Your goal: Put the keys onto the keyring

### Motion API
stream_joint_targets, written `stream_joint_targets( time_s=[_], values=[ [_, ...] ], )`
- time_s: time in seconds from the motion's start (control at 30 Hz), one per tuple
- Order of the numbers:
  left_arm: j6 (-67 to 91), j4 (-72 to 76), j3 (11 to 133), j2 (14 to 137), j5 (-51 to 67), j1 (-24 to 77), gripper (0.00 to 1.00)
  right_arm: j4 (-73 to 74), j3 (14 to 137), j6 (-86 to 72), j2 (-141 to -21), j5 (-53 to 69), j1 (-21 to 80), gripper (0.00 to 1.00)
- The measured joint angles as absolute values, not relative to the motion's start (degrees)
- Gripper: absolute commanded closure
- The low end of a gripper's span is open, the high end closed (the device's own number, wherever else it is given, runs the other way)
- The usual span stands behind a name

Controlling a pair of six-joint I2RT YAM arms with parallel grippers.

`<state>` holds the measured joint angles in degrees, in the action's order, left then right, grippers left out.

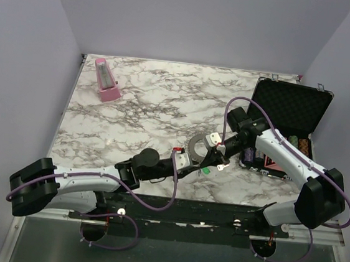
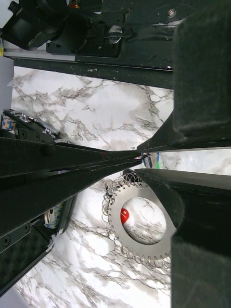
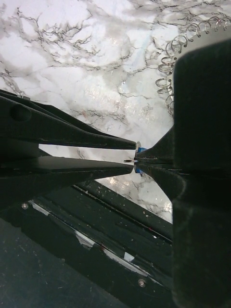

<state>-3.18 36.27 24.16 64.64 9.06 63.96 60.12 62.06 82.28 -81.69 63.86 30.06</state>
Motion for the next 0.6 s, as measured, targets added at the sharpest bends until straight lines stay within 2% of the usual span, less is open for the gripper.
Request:
stream_joint_targets(
  time_s=[0.23,0.27,0.3,0.4,0.6],
  values=[
    [-3.92,32.95,25.65,64.84,7.46,64.34,0.87,59.59,61.93,82.00,-81.58,63.86,30.06,0.98],
    [-3.97,32.58,25.82,64.84,7.35,64.42,0.92,59.55,61.91,82.00,-81.54,63.83,30.06,0.98],
    [-4.08,32.16,25.96,64.84,7.31,64.53,1.00,59.51,61.87,81.97,-81.52,63.79,30.06,0.98],
    [-4.45,30.72,26.72,64.97,7.05,64.64,1.00,59.48,61.76,81.89,-81.34,63.48,30.06,0.95],
    [-4.23,29.85,27.16,65.14,6.22,64.64,1.00,59.44,61.63,80.73,-81.12,63.29,30.06,0.66]
  ],
)
